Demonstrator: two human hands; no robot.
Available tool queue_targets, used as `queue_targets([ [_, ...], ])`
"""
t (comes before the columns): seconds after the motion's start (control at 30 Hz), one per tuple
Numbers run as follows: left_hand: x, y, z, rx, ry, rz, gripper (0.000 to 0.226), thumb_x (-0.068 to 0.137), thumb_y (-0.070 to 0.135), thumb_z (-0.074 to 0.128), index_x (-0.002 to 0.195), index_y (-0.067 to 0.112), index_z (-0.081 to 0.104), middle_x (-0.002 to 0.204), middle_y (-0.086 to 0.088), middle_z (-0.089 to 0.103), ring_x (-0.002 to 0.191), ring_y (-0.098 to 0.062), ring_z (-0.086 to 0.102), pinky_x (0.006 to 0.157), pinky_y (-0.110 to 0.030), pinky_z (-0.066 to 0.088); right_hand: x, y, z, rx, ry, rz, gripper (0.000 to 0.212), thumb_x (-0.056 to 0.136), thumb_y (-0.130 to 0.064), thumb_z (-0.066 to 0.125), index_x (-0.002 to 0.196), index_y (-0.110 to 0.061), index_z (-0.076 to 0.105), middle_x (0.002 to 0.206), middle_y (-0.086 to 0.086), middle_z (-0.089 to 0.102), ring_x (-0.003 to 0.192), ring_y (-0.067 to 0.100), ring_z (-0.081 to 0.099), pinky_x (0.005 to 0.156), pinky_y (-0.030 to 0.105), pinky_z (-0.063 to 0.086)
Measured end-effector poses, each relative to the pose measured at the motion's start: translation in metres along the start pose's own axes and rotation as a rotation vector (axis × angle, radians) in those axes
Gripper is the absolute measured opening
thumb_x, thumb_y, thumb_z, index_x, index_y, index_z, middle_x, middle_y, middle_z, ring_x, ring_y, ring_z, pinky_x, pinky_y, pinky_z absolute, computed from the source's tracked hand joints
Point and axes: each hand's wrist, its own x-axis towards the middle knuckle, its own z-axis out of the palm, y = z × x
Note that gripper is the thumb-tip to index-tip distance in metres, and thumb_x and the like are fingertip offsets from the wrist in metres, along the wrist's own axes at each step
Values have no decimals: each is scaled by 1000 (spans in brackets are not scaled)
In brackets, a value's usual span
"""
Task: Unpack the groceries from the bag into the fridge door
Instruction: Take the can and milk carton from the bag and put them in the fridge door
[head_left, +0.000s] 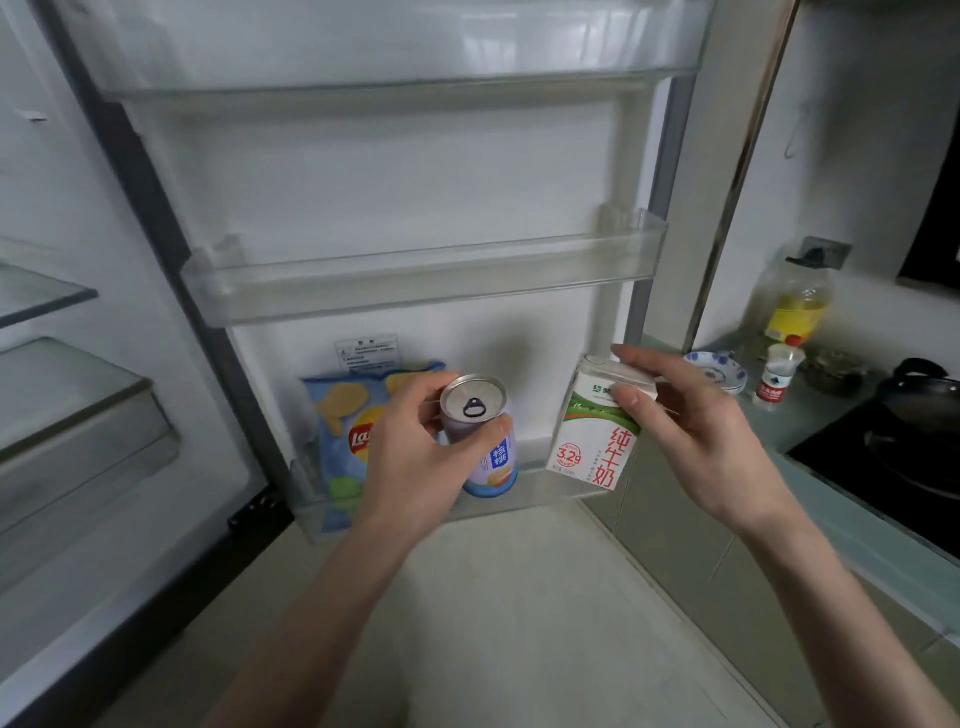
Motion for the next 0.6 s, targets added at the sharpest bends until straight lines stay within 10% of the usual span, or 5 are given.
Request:
queue_targets([
  [0.6,54,-64,60,196,-34,-122,46,75,25,91,112,25,64,105,12,70,98,-3,67,74,-5,51,79,117,17,-117,-265,-76,37,102,-30,58,136,-16,63,127,-5,62,119,10,65,96,17,51],
])
